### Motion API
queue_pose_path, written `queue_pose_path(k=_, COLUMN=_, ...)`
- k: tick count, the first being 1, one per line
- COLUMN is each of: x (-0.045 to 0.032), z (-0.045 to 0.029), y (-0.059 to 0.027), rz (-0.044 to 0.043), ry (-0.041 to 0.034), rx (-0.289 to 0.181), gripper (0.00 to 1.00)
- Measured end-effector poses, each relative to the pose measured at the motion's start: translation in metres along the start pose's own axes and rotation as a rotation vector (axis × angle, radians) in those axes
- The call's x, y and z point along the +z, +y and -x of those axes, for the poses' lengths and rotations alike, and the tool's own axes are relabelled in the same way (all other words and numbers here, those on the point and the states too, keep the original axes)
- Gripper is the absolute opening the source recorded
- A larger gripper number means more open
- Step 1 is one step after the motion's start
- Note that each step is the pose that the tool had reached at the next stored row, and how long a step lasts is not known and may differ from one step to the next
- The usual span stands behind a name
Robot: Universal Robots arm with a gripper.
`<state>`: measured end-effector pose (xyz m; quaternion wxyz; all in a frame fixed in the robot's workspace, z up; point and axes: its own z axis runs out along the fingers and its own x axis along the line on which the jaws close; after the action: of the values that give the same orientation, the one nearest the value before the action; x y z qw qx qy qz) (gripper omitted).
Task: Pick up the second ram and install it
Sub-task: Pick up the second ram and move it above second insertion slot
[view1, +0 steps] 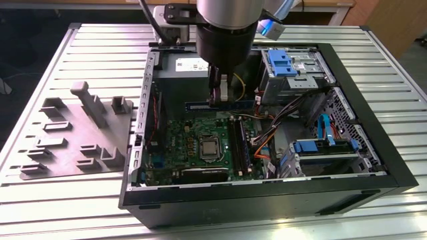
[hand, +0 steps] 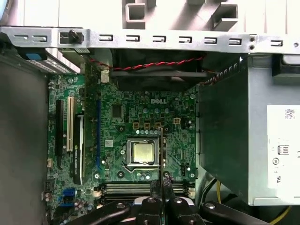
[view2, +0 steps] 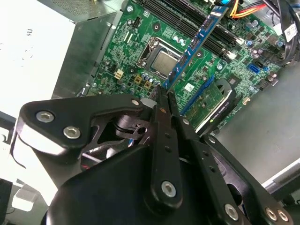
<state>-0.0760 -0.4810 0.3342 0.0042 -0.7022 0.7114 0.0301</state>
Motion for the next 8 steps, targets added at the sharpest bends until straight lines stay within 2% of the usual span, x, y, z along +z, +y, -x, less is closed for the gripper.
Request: queue_pose_path(k=8, x=0.0145, z=-0.0007, y=-0.0005, rz=0.0, ry=0.0001, rx=0.0, gripper=0.13)
